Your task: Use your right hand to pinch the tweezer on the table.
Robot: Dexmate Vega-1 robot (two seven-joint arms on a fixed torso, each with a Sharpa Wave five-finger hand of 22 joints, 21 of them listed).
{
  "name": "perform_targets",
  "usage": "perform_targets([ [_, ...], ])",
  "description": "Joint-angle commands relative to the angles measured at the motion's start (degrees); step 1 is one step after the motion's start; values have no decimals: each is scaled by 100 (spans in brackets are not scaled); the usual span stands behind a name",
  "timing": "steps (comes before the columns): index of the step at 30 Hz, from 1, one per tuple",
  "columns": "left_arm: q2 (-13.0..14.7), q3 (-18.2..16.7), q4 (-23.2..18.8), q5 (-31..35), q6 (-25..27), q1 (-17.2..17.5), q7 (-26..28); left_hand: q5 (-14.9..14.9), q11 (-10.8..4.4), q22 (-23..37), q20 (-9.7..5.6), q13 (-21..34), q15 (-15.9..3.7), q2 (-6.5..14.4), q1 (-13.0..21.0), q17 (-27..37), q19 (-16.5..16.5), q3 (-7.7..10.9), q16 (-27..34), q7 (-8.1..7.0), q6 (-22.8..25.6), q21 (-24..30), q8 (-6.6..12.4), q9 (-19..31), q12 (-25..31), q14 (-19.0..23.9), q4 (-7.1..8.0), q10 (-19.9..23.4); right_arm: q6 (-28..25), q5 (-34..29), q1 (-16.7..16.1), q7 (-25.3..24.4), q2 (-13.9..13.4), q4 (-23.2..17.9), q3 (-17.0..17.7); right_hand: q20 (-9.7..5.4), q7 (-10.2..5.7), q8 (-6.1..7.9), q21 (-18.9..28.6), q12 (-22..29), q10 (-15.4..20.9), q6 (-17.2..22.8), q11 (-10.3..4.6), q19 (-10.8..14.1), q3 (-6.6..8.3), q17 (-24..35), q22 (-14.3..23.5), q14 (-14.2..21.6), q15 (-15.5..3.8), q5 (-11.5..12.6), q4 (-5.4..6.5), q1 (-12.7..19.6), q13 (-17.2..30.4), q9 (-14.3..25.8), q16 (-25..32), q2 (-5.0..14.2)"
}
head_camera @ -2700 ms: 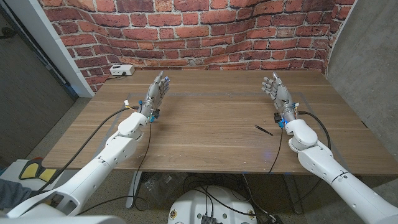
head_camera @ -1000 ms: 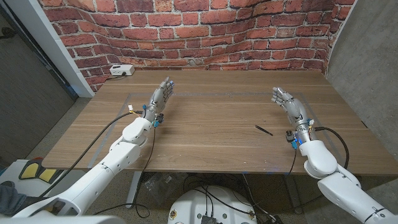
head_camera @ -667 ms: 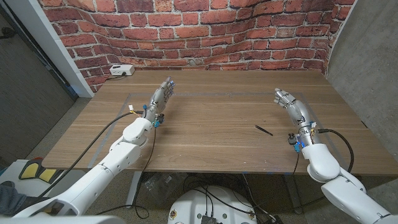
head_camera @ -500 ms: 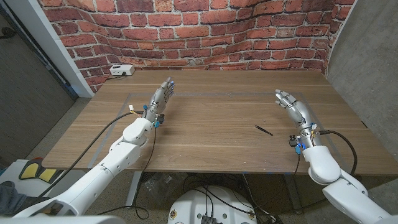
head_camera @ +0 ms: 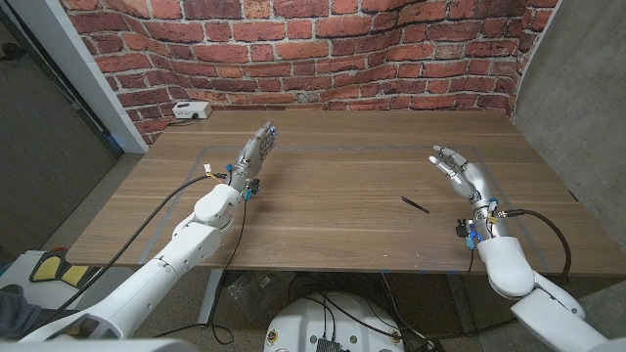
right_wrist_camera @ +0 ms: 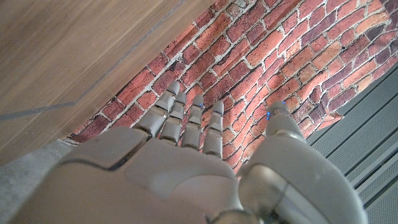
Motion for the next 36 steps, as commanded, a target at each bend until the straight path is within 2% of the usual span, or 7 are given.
perform_targets([
  [1, -21, 22, 42, 9, -45, -9, -42, -6, -5, 21, 34, 34, 7, -3, 39, 32, -24, 38, -12, 7, 67, -18, -18, 26, -28, 47, -15, 50, -774, -1030, -236, -297, -98, -415, 68, -24, -15, 46, 37, 55, 74, 115, -17, 44, 49, 7, 7, 73, -10, -15, 1, 133, 12, 5, 7, -9],
  [19, -50, 50, 107, 27, -115, -43, -104, -28, -1, 22, 59, 35, 4, 9, 69, 35, -39, 35, -23, 18, 88, -35, -38, 28, -45, 51, -30, 66, -1923, -1947, -420, -230, -441, -960, 3, -67, -100, 111, 38, 91, 227, 436, -85, 119, 96, 4, 13, 149, -96, -19, 22, 434, 12, 7, -3, -77],
  [36, 4, 72, 86, 42, -28, -86, -150, -41, 6, 23, 66, 37, 0, 23, 91, 37, -50, 30, -30, 22, 96, -48, -60, 30, -61, 55, -40, 77, -3366, -2827, -381, 11, -812, -1483, -318, -114, -129, 122, 37, 121, 341, 566, -159, 155, 120, 2, 17, 182, -148, -18, 33, 601, 12, 11, -9, -103],
])
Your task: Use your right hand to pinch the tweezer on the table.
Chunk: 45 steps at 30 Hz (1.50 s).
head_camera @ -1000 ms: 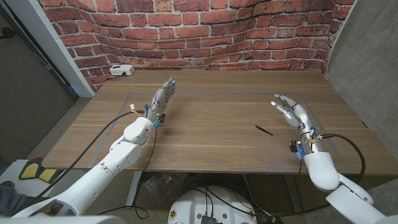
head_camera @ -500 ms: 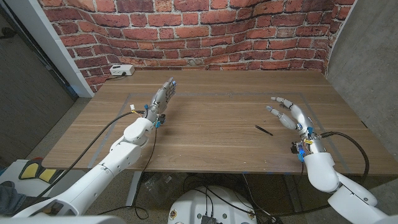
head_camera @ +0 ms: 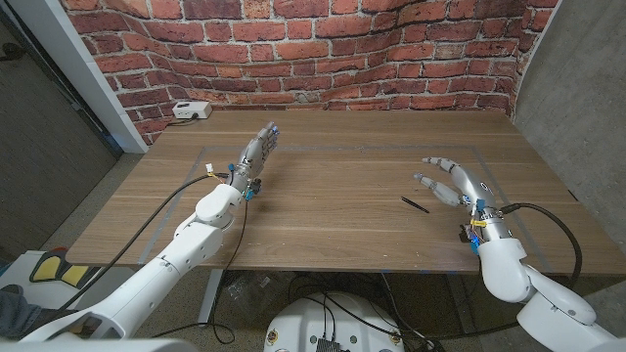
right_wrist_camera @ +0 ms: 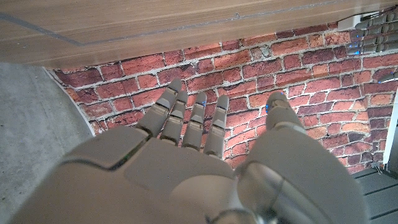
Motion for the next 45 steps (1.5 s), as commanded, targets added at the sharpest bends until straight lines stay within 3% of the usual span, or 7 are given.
perform_targets([
  [1, 32, 19, -7, 7, 72, -26, -47, -16, -22, 24, 44, 7, -2, 33, -5, 8, -30, 15, -1, 20, 47, -16, -17, 30, -16, 54, -25, 59, -1004, -648, 29, 158, -267, -364, -245, -2, 7, 19, 37, 43, 69, 63, 9, 40, 50, 1, 18, 48, -17, 5, 9, 87, 11, 10, -9, 10],
  [12, 27, 24, 30, -10, 80, -46, -74, -21, -16, 24, 51, 8, 2, 37, 1, 9, -43, 11, -2, 18, 60, -23, -21, 31, -24, 55, -28, 57, -2159, -1182, 298, 675, -538, -701, -724, -6, -17, 40, 29, 35, 81, 193, -67, 42, 65, -1, 22, 45, -47, 5, 15, 201, 11, 14, -23, -5],
  [31, 97, 55, 64, 7, 171, -129, -169, -27, -12, 26, 60, 9, 10, 45, 9, 11, -74, 3, -4, 30, 69, -38, -34, 32, -37, 57, -31, 55, -3786, -1275, 1097, 1787, -1004, -1072, -1602, 1, -25, 24, 1, -33, -51, 271, -45, -16, 74, -2, 30, -65, -27, 7, 36, 328, 11, 21, -61, -31],
  [45, 94, 58, 96, -7, 183, -154, -188, -30, -9, 27, 73, 10, 11, 55, 19, 11, -82, -2, -7, 26, 73, -42, -44, 33, -47, 55, -34, 53, -4633, -1281, 1677, 2039, -1201, -1145, -2350, 34, -80, 29, 12, -50, -74, 392, -35, 14, 67, 1, 37, -5, -29, 5, 59, 396, 14, 29, -29, -58],
])
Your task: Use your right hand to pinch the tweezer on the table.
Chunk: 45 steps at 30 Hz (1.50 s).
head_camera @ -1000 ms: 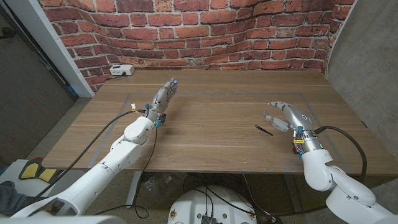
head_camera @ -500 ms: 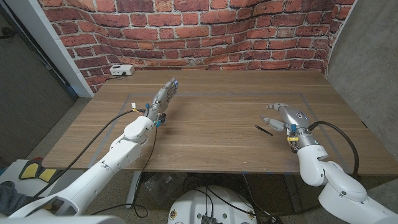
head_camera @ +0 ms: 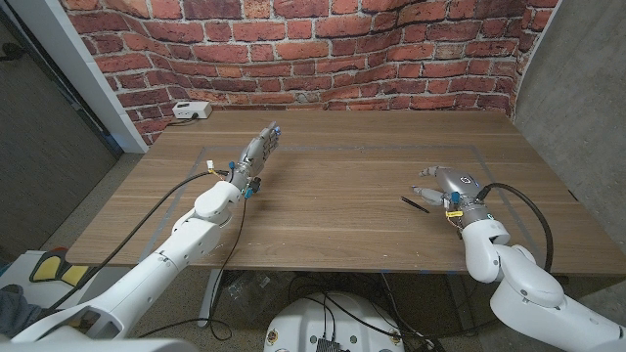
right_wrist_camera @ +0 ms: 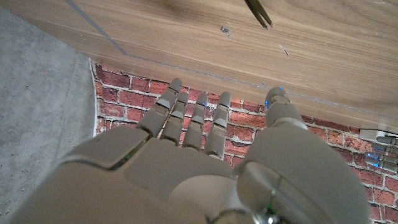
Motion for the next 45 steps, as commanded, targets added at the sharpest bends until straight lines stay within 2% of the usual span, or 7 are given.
perform_targets([
  [1, 11, 6, 20, -14, 29, -21, -18, -14, -6, 27, 12, 12, 14, -2, 65, 13, -22, -2, -9, 6, 55, -8, -1, 34, -3, 52, -34, 52, -716, -34, 477, 231, -176, -65, -640, 15, -73, 6, 13, 4, 13, 111, -1, 41, 24, 0, 9, 80, -40, 6, 8, 118, 15, 17, 43, -9],
  [9, 7, 4, 37, -20, 31, -31, -19, -16, -8, 28, 15, 12, 14, 4, 68, 14, -18, -5, -8, 12, 69, -7, -1, 34, -7, 55, -33, 52, -1052, -223, 773, 136, -113, 25, -1176, 26, -128, 55, 27, 31, 98, 316, -59, 88, 80, -2, 10, 201, -61, 30, -28, 308, 20, 26, 66, -17],
  [24, 1, 5, 113, -42, 12, -77, -81, -18, 0, 29, 13, 13, 14, 11, 73, 14, -16, -11, -9, 11, 70, -7, -10, 35, -13, 55, -34, 52, -1330, -449, 1102, -162, 76, 326, -1794, 36, -210, 102, 37, 61, 205, 523, -160, 130, 138, 3, 11, 370, -86, 53, -41, 521, 29, 39, 87, -66],
  [38, 17, -15, 135, -63, -1, -79, -103, -19, -2, 29, 20, 14, 20, 18, 77, 15, -28, -15, -9, 17, 78, -11, -14, 36, -16, 58, -35, 56, -1314, -495, 1295, -376, 263, 751, -2077, -5, -254, 137, 64, 76, 275, 663, -217, 217, 217, 11, 12, 481, -161, 93, -53, 744, 36, 49, 93, -70],
  [45, 24, -23, 166, -79, -1, -99, -132, -19, -15, 30, 12, 14, 6, 30, 91, 14, -26, -13, -10, 4, 89, -10, -15, 37, -13, 58, -40, 72, -1366, -462, 1442, -299, 321, 880, -2189, -53, -255, 148, 89, 80, 315, 724, -257, 294, 323, 18, 13, 556, -220, 131, -68, 990, 39, 57, 95, -3],
])
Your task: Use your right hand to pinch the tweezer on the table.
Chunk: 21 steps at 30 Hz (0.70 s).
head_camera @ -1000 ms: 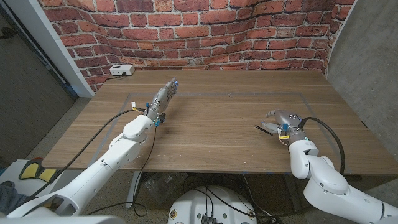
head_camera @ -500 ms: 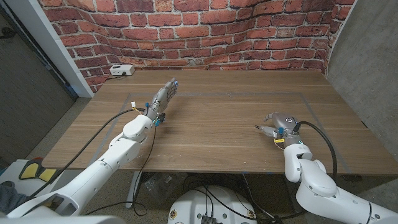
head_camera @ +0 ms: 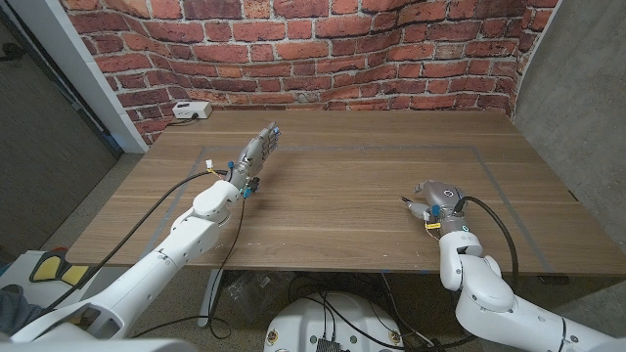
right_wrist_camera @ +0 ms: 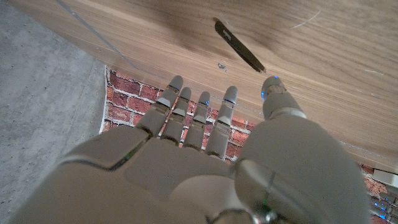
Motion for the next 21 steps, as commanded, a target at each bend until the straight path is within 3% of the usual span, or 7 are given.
perform_targets([
  [1, 15, -18, 49, -21, -23, -29, -41, -19, -11, 30, 19, 15, -11, 60, 1, 14, -28, 11, -10, 2, 52, -11, -17, 8, -15, 39, -17, 69, -68, -4, 219, -26, 121, 270, -239, -25, 27, 28, 47, 37, 55, 65, -4, 82, 72, 18, 15, 81, -14, 42, -5, 115, 27, 32, 47, 2],
  [21, 15, -22, 108, -26, -48, -86, -90, -21, 3, 30, 28, 16, -13, 68, 19, 14, -30, 5, -12, 3, 49, -12, -28, 9, -21, 37, -26, 69, -49, 157, 292, -351, 282, 555, -309, -56, 45, 87, 83, 82, 222, 260, -73, 193, 88, 37, 17, 246, -61, 45, 66, 182, 32, 43, 69, -36],
])
